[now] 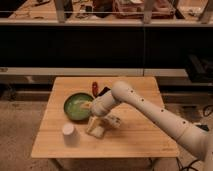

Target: Place the ceramic cup in the ceramic bowl

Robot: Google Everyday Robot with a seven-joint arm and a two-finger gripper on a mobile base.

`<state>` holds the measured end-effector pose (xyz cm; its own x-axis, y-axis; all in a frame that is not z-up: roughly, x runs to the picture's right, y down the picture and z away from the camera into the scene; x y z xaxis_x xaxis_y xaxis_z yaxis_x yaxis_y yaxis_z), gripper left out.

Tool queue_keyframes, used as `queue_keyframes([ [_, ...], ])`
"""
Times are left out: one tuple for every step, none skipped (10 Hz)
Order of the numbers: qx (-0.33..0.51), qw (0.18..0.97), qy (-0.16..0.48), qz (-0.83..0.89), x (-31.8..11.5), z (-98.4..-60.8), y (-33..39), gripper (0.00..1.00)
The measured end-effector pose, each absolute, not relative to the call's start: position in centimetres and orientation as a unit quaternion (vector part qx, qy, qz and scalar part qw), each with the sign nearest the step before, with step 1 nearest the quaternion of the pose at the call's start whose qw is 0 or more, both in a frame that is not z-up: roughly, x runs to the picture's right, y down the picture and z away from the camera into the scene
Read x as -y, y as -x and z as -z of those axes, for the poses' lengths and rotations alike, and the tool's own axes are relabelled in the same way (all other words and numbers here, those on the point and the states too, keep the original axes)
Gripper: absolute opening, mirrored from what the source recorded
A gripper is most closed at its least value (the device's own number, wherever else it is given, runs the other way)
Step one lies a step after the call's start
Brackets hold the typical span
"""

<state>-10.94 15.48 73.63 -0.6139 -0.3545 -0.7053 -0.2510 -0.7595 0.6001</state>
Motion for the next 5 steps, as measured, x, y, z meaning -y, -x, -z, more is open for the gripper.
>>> queue_keyframes([
  [0.349, 0.026, -0.439, 0.828, -16.6, -74.1, 11.3, 0.8],
  [0.352, 0.02, -0.44, 0.826, -17.9, -74.8, 11.8, 0.8],
  [0.354, 0.014, -0.442, 0.824, -18.8, -75.2, 12.4, 0.8],
  [0.354, 0.008, -0.446, 0.822, -19.5, -75.6, 13.1, 0.8],
  [0.352, 0.005, -0.453, 0.819, -20.0, -75.9, 13.8, 0.8],
])
